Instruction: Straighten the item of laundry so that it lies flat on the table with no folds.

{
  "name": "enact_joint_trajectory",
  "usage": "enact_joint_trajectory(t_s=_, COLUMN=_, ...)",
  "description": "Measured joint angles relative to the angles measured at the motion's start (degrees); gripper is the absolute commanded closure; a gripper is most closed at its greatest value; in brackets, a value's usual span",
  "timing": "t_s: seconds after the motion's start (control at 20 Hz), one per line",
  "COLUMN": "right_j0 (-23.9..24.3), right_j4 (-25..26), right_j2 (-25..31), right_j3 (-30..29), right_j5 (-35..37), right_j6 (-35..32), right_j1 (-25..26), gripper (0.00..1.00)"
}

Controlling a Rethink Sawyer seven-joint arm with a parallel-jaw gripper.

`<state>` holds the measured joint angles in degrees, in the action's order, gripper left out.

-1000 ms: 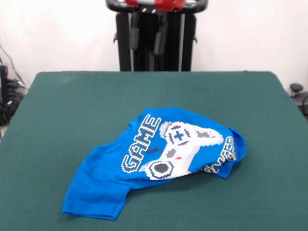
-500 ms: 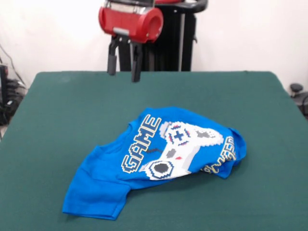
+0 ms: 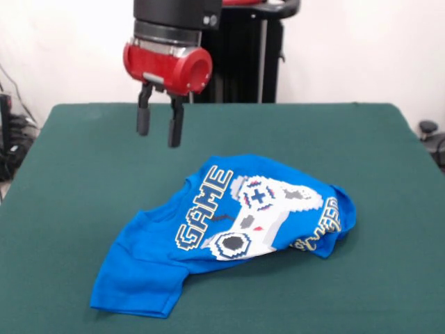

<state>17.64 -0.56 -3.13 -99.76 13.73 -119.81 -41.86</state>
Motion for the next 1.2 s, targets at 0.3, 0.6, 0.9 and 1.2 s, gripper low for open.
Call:
enact_joint_trajectory(t_s=0.3, right_j0=0.2, right_j4=0.1, right_j2=1.2, right_j3=0.5, right_j5=-3.9, right_j6=0.0, right_j1=2.9, gripper=0.00)
enact_joint_trajectory(t_s=0.6, right_j0=0.2, right_j4=0.1, right_j2=1.8, right_j3=0.6, right_j5=-5.7, right_j6=0.0, right_j1=4.3, gripper=0.00)
enact_joint_trajectory(t_s=0.9, right_j0=0.2, right_j4=0.1, right_j2=3.1, right_j3=1.4, right_j5=-6.1, right_j6=0.0, right_j1=5.5, gripper=0.00)
enact_joint_trajectory(t_s=1.2, right_j0=0.2, right_j4=0.1, right_j2=3.6, right_j3=1.6, right_j5=-6.8, right_j6=0.0, right_j1=6.2, gripper=0.00)
